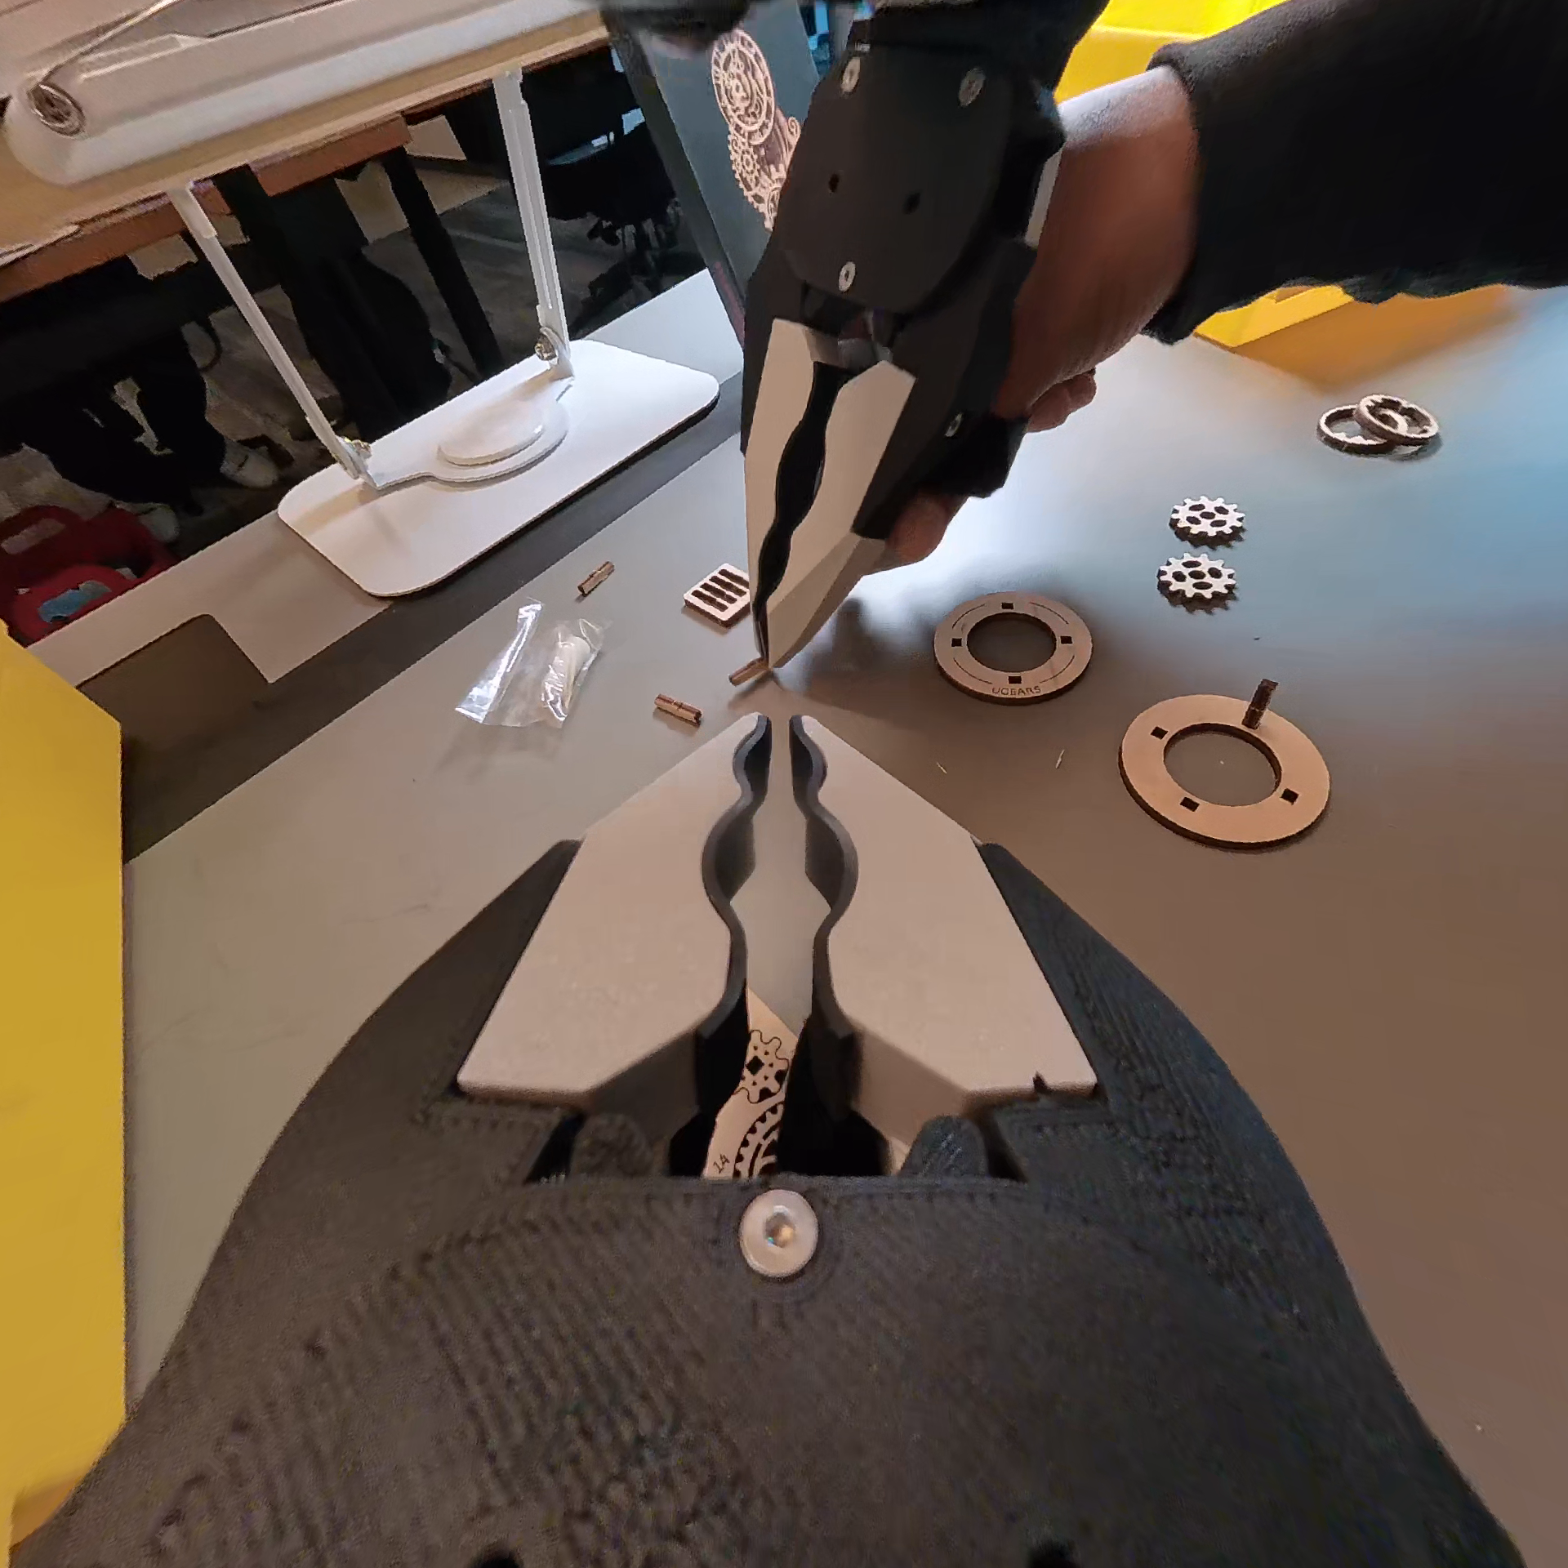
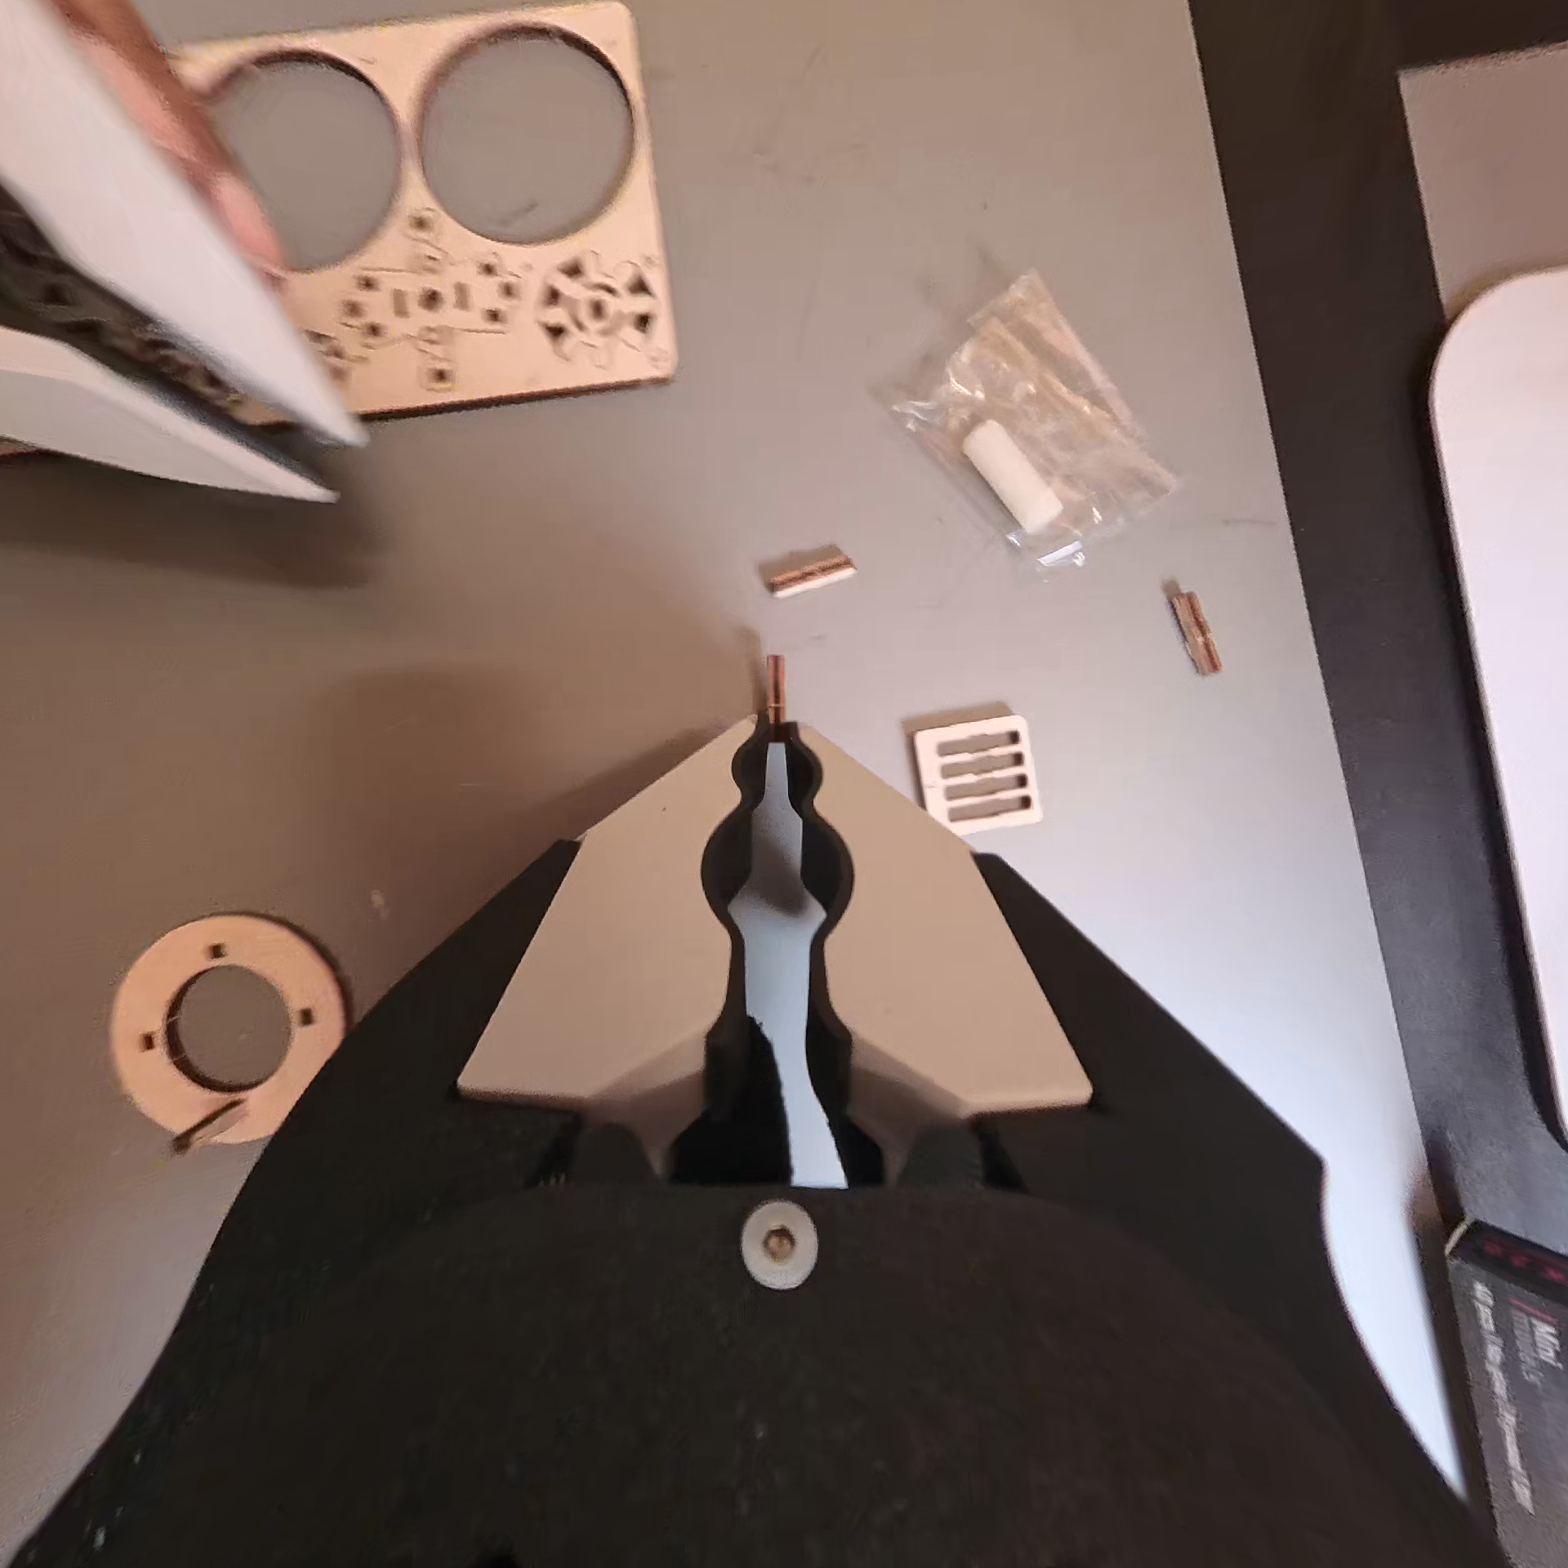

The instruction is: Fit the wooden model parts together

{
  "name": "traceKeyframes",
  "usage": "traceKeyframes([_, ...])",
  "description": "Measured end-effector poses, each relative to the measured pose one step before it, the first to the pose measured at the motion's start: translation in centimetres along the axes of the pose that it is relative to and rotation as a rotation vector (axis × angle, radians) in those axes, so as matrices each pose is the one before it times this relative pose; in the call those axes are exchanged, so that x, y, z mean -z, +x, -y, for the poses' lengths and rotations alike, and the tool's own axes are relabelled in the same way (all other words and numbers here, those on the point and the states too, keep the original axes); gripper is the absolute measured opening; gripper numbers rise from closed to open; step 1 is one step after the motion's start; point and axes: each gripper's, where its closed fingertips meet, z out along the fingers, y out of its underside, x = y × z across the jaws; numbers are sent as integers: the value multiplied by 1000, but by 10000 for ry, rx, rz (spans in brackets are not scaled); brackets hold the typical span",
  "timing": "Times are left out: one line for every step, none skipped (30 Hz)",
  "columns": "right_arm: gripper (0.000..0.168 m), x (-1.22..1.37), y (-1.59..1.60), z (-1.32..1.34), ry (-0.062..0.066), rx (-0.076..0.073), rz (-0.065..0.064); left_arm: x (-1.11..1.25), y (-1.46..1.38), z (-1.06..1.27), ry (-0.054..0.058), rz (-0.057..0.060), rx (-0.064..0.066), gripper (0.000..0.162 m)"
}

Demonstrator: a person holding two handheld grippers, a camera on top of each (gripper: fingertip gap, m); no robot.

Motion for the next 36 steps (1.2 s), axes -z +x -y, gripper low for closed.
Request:
traceKeyframes([1, 511, -708, 405, 309, 312, 189, -51, 122, -56, -27, -60, -16, 4])
traceKeyframes([1, 660, -670, 396, 292, 422, 57, -59, 177, -59, -35, -84, -8, 6])
traceKeyframes([1, 798, -687, 404, 293, 464, -35, -83, 214, -58, -43, -99, 17, 9])
traceKeyframes([1, 862, -808, 394, 275, 386, 0, -96, 362, -8, -13, -199, 45, 13])
traceKeyframes([1, 852, -788, 207, 127, 207, -14, -98, 454, 17, -8, -268, 95, 18])
traceKeyframes([1, 809, -783, 109, 75, 218, -30, -69, 482, 142, 64, -272, 101, 23])
traceKeyframes([1, 728, -791, 119, 100, 261, -31, -22, 459, 289, 152, -239, 52, 25])
traceKeyframes([1, 644, -935, 354, 228, 214, 73, -25, 455, 341, 158, -218, 17, 27])
traceKeyframes([1, 514, -1221, 495, 252, 137, 291, -71, 525, 354, 134, -259, -9, 30])
traceKeyframes([1, 332, -1159, 435, 133, 107, 271, -50, 767, 432, 156, -372, -46, 33])
traceKeyframes([1, 203, -790, 353, 41, 186, 54, 0, 1024, 591, 249, -479, -95, 32])
traceKeyframes([1, 153, -566, 229, -45, 232, -34, 27, 1064, 640, 278, -459, -139, 29])
traceKeyframes([1, 126, -595, 152, -85, 191, 51, 7, 970, 487, 196, -387, -184, 25])
traceKeyframes([1, 143, -575, 215, -15, 146, 75, -26, 714, 218, 50, -245, -201, 21])
traceKeyframes([1, 165, -550, 188, 1, 109, 92, -22, 605, -18, -55, -200, -199, 18])
traceKeyframes([1, 153, -386, 95, -41, 71, 12, -2, 588, -123, -87, -217, -178, 14])
traceKeyframes([1, 151, -276, 11, -52, 78, -39, 22, 502, -119, -61, -170, -154, 9])
traceKeyframes([1, 115, -392, -9, -41, 51, 56, 45, 403, -10, -2, -105, -149, 5])
traceKeyframes([1, 85, -328, 15, -11, -2, 13, 31, 298, 36, -8, -71, -145, 2])
traceKeyframes([1, 62, -255, -44, -25, 35, -22, -5, 299, 44, -36, -97, -119, 2])
traceKeyframes([1, 52, -205, -88, -27, 30, -31, -42, 245, 4, -68, -83, -105, 2])
traceKeyframes([2, 41, -147, -103, -12, -1, -33, -92, 187, -20, -65, -60, -96, 2])
traceKeyframes([4, 48, -75, -175, -25, -36, -37, -91, 143, -80, -76, -40, -55, 2])
traceKeyframes([6, 71, 184, -384, -135, -84, -111, -92, 57, -190, -161, -18, -1, 2])
traceKeyframes([7, 159, 520, -469, -147, -96, -194, -59, -15, -394, -283, -1, -17, 2])
traceKeyframes([14, 240, 735, -461, -70, -177, -154, -81, 32, -590, -399, -41, -20, 2])
traceKeyframes([18, 247, 1138, -467, -23, -304, -204, -128, 277, -848, -551, -224, 33, 2])
traceKeyframes([19, 138, 1661, -561, -44, -342, -347, -214, 608, -1130, -718, -444, 117, 2])
traceKeyframes([19, -101, 2034, -620, -66, -338, -420, -281, 668, -1193, -708, -459, 101, 2])
traceKeyframes([19, -421, 2234, -639, -110, -373, -400, -314, 611, -1050, -584, -361, -15, 2])
traceKeyframes([19, -765, 2145, -566, -110, -390, -272, -308, 571, -756, -403, -275, -131, 2])
traceKeyframes([19, -1031, 1991, -428, -83, -382, -165, -262, 608, -446, -255, -278, -139, 3])
traceKeyframes([19, -1216, 1760, -342, -95, -321, -62, -220, 570, -216, -170, -270, -92, 6])
traceKeyframes([20, -1336, 1497, -277, -137, -274, 30, -165, 447, -65, -93, -206, -73, 9])
traceKeyframes([21, -1328, 1338, -133, -129, -227, 36, -107, 423, -5, -45, -202, -80, 12])
traceKeyframes([21, -1261, 1098, -46, -138, -121, 63, -32, 335, 34, 21, -160, -66, 15])
